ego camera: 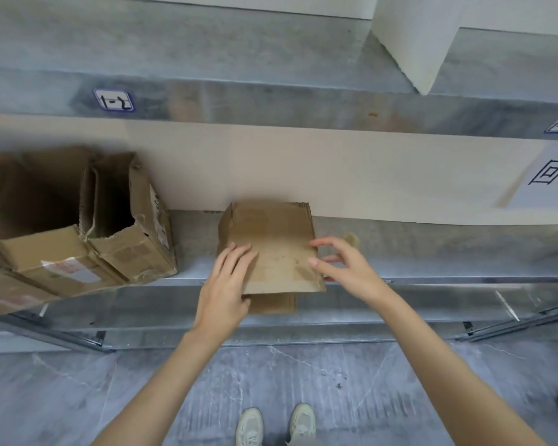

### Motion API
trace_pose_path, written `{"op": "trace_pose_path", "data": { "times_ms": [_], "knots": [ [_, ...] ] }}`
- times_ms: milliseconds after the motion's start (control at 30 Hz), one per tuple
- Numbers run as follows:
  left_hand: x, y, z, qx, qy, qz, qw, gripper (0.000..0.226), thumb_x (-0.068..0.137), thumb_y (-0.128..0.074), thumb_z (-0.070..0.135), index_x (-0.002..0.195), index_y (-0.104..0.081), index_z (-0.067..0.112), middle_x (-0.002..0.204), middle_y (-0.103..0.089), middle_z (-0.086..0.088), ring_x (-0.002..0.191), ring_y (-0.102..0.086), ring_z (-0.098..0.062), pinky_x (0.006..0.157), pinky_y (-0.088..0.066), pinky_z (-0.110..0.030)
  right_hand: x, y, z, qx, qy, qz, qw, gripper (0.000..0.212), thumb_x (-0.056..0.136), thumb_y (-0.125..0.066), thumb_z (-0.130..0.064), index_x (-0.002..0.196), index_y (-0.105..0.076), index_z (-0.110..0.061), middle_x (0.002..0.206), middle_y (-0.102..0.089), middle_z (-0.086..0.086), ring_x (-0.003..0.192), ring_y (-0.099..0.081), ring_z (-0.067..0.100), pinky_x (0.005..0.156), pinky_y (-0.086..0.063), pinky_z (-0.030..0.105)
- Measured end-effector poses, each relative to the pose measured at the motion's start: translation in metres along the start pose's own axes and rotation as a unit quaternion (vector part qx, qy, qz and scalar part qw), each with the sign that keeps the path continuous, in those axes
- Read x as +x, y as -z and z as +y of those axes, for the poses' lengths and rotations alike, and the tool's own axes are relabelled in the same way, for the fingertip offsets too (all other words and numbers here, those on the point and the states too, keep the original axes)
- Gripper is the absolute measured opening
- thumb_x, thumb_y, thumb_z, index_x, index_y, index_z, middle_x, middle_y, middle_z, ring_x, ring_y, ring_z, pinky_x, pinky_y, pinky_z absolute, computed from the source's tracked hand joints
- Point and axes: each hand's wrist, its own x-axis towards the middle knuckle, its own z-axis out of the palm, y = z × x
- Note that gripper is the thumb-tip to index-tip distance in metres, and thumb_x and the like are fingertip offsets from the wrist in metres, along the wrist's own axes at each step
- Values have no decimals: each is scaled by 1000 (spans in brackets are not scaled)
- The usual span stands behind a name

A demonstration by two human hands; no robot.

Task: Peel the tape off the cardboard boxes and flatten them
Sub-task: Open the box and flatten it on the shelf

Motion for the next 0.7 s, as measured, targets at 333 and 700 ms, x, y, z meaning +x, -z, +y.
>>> {"op": "trace_pose_path", "data": {
  "times_ms": [333, 700],
  "knots": [
    [10, 7, -1, -29, -38, -27, 998, 90, 64, -66, -13, 146, -44, 18, 153, -38, 8, 147, -22, -13, 104, -37, -23, -12, -52, 12, -288, 45, 149, 945, 67, 68, -83, -26, 122, -46, -36, 145, -27, -14, 93, -61, 17, 62, -49, 31],
    [10, 10, -7, -58, -41, -27, 997, 86, 67, -68, -6, 146, -45, 20, 153, -38, 11, 146, -21, -9, 108, -27, -19, -4, -81, 21, -285, 56, 296, 910, 66, 58, -69, -1, 115, -52, -30, 135, -46, -16, 86, -63, 20, 51, -33, 23]
  ]
}}
